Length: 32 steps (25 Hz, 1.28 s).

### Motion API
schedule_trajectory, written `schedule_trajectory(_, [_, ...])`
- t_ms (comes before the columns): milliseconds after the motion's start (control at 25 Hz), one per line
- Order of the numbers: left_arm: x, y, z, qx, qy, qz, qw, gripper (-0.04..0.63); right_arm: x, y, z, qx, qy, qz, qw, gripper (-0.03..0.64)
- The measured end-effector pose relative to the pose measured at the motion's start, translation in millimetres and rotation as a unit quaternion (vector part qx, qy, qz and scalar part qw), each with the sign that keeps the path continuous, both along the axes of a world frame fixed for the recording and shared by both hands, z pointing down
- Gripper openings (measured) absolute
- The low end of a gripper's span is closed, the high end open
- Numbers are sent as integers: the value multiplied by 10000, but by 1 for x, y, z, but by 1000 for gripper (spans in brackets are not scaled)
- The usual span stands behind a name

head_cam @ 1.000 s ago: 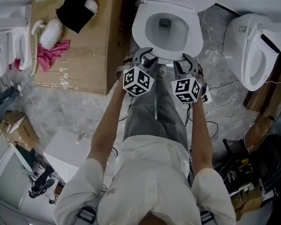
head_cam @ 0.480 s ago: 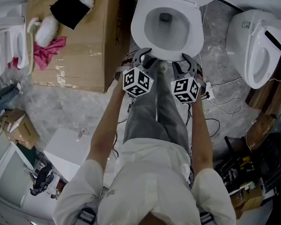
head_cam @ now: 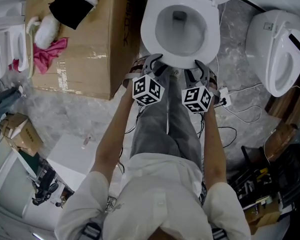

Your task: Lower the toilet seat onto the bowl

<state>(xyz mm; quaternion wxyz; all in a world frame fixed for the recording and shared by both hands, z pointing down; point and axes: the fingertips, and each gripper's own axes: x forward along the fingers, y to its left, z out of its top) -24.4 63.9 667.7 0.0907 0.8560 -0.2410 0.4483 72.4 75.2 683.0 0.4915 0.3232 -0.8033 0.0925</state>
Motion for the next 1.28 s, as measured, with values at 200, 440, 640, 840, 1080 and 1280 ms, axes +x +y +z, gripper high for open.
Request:
schedule_trajectory(200, [-1,7,14,-65,-54,57,9999,210,-1,8,14,-34,85,-101,9999,213])
schedule_trajectory(440, [-1,15,29,-83,-152,157,9997,213,-1,16,29,25,182,-200,9996,217])
schedule_trajectory(640, [-2,22,43,-92,-243,213,9994,216,-1,23,43,69,285,-292,9991,218])
schedule_trajectory(840, [-2,27,57,-107,-335,258,9990,218,-1,29,57,64,362,-371,9986,222])
schedule_trajectory(1080, [-2,34,72,-142,-404,300,9986,220,-2,35,72,70,442,-440,9980,225])
schedule_trajectory(1280, [-3,38,85,-206,-432,324,9983,224,-3,39,86,49,520,-492,9974,229])
